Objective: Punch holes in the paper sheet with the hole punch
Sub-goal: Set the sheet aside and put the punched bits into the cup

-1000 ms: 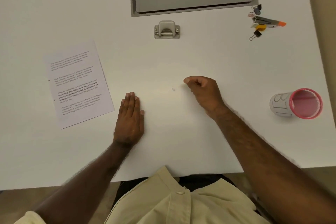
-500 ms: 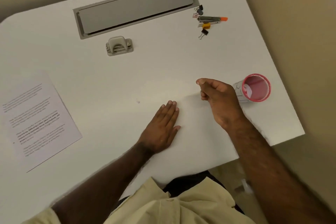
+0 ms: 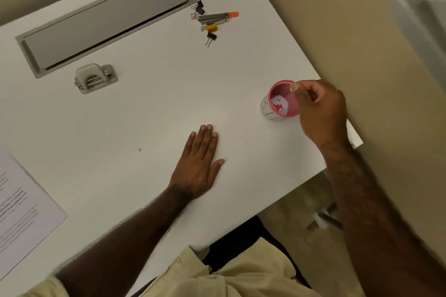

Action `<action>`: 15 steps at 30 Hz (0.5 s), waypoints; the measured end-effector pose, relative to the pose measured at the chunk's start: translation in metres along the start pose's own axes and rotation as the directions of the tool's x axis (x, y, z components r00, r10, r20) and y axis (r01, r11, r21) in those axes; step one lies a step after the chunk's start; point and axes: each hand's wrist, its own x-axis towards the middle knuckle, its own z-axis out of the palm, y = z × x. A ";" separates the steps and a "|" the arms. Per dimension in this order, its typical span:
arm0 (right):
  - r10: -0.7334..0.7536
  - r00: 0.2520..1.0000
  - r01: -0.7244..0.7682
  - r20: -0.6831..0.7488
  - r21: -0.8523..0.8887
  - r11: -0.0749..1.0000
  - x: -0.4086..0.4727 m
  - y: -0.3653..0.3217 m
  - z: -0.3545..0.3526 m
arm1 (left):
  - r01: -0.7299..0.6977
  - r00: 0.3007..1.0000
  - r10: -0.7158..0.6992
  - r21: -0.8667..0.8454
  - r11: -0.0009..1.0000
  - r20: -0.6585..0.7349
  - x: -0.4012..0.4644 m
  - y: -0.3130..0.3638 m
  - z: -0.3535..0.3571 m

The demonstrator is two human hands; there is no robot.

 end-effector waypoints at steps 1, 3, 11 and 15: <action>-0.017 1.000 0.017 0.004 -0.026 1.000 0.001 0.004 0.000 | 0.000 1.000 0.000 0.001 1.000 -0.006 0.000 0.000 0.000; -0.037 0.999 0.039 0.020 -0.086 0.996 0.001 0.008 0.001 | 0.000 1.000 0.000 0.005 1.000 -0.007 -0.001 -0.001 0.001; -0.060 0.989 0.088 0.132 -0.217 0.972 0.004 0.010 0.005 | 0.010 1.000 -0.010 0.009 1.000 0.013 0.000 -0.001 -0.001; -0.158 0.981 0.182 0.110 -0.265 0.947 0.007 0.012 0.001 | 0.017 1.000 -0.017 -0.007 1.000 0.018 0.000 0.000 -0.003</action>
